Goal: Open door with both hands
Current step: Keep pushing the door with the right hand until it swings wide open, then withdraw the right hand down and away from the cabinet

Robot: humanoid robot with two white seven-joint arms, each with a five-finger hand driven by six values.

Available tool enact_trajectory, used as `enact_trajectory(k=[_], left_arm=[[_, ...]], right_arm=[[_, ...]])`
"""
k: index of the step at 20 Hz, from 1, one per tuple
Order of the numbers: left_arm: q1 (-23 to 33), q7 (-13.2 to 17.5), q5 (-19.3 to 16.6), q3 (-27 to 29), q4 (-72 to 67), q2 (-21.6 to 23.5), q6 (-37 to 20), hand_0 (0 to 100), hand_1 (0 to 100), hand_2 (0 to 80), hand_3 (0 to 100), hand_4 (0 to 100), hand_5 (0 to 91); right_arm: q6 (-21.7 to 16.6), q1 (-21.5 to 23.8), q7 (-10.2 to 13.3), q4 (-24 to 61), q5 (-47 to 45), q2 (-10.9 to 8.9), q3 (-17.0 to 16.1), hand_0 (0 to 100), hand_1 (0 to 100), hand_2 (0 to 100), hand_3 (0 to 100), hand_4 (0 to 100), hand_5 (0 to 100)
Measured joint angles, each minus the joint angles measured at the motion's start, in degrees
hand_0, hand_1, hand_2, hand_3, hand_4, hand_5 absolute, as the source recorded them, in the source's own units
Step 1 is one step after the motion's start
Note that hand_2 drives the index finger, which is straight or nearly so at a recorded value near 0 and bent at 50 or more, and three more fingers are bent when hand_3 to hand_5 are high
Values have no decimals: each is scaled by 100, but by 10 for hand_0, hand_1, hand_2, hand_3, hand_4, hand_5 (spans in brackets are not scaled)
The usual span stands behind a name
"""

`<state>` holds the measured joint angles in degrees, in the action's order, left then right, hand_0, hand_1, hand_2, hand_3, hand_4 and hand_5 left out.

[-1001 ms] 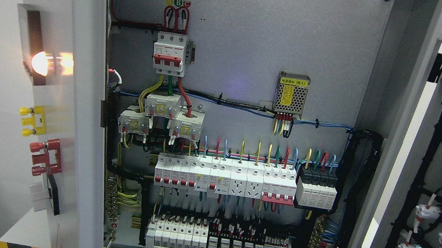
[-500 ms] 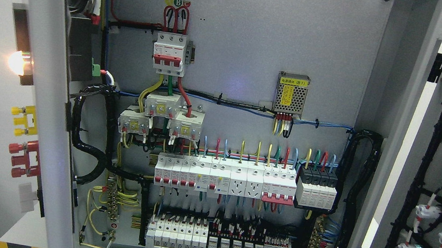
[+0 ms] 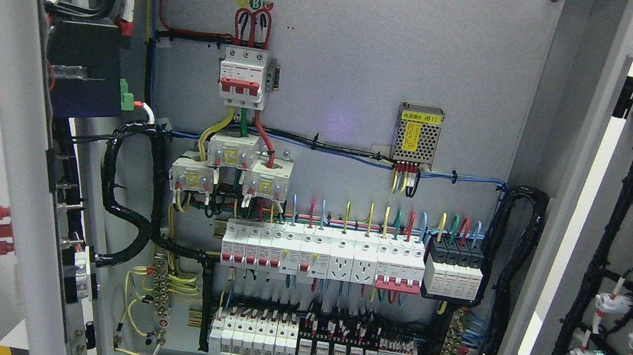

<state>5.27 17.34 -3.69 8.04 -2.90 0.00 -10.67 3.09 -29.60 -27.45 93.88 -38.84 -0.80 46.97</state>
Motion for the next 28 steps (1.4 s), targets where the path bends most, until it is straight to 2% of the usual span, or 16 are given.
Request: enact_trajectory(k=[8, 20, 28], left_arm=[[0, 0, 0, 0, 0, 0, 0, 120, 389, 0, 0, 0, 0], [0, 0, 0, 0, 0, 0, 0, 120, 389, 0, 0, 0, 0], [0, 0, 0, -1, 0, 0, 0, 120, 389, 0, 0, 0, 0]], right_arm=[[332, -63, 4, 12, 6, 236, 108, 120, 389, 0, 0, 0, 0], [576, -102, 23, -10, 19, 501, 221, 120, 389, 0, 0, 0, 0], [602, -111, 25, -87, 52, 622, 255, 120, 389, 0, 0, 0, 0]])
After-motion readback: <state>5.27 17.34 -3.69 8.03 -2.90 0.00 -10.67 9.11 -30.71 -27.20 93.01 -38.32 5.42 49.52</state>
